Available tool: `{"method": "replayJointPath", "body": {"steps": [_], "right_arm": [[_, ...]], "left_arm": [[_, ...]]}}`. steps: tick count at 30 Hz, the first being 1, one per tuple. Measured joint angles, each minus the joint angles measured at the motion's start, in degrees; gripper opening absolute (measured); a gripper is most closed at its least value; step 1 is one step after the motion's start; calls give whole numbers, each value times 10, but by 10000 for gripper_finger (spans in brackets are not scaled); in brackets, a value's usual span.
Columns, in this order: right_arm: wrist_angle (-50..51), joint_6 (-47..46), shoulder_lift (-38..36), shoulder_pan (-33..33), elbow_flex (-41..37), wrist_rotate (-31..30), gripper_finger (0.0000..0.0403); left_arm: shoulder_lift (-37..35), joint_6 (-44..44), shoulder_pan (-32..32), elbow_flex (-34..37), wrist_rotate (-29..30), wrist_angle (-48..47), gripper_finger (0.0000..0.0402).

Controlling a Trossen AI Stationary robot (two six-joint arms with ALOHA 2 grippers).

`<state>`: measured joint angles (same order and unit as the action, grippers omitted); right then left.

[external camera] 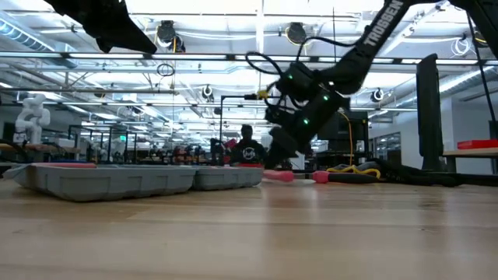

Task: Prefit tool cases
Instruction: Remove the pink hammer from the gray prefit tool case, then remove the left pink terminal block from the gray prefit tool case

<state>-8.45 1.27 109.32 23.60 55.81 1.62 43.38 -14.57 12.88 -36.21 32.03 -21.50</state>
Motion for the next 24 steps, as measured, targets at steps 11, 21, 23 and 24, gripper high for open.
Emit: {"method": "replayJointPath", "body": {"steps": [11,21,23,24], "right_arm": [[-17,-36,-12,-5,-20,-13,58],[27,-11,-100,-44,-20,-17,99],[26,-5,-114,-74,-20,-15,99],[23,-7,-116,-90,-20,-16,99]], "left_arm": [[0,-1,0,0,12,0,8],[2,-8,0,0,13,-17,8],[7,-16,-1,0,13,-23,8],[11,-16,-1,0,14,-23,8]]}}
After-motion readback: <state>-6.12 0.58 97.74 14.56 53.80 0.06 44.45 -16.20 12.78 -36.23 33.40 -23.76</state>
